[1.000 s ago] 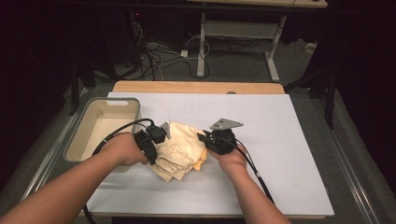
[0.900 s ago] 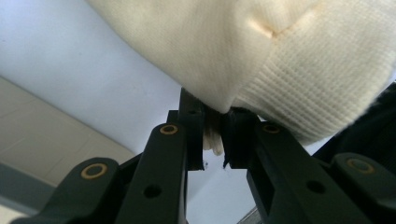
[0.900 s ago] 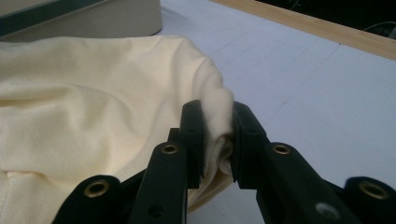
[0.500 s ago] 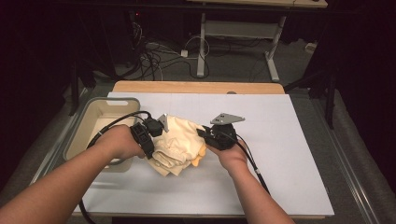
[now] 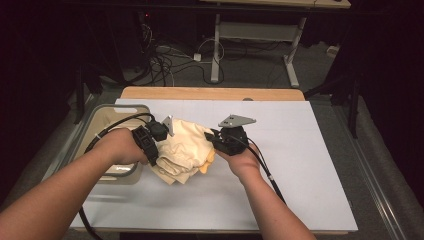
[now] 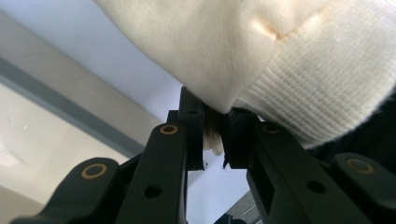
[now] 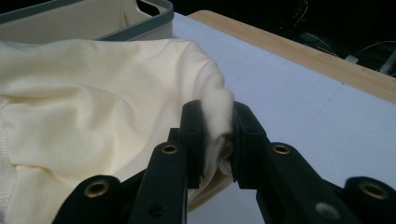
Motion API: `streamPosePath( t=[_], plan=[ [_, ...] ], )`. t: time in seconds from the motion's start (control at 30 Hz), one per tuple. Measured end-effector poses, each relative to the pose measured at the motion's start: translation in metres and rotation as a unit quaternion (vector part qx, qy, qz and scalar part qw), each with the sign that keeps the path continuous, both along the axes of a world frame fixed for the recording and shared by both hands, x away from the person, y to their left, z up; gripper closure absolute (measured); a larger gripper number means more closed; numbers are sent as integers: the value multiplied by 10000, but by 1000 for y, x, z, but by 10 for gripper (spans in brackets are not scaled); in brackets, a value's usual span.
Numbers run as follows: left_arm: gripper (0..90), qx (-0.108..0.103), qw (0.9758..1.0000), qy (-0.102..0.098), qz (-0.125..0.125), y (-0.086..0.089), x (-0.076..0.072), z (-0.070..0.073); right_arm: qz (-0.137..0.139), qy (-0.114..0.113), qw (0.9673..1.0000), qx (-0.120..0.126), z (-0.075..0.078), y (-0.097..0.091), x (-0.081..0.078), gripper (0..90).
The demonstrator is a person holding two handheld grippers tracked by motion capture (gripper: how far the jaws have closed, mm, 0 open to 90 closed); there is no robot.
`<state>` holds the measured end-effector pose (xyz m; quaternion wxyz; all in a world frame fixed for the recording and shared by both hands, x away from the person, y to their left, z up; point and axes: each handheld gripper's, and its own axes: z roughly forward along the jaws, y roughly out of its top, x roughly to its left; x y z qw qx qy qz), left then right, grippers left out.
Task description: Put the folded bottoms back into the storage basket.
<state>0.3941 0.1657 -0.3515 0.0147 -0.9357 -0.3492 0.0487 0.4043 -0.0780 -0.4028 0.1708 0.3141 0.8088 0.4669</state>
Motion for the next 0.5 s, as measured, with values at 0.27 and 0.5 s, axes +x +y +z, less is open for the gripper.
streamPosePath(
  t=[0.27, 0.5],
  plan=[
    [787, 40, 9999, -5, 118, 10, 1, 13, 74, -66, 9999, -26, 11, 13, 4, 791],
    [787, 103, 9997, -14, 214, 24, 3, 24, 146, -110, 9998, -3, 20, 26, 7, 790]
  ],
)
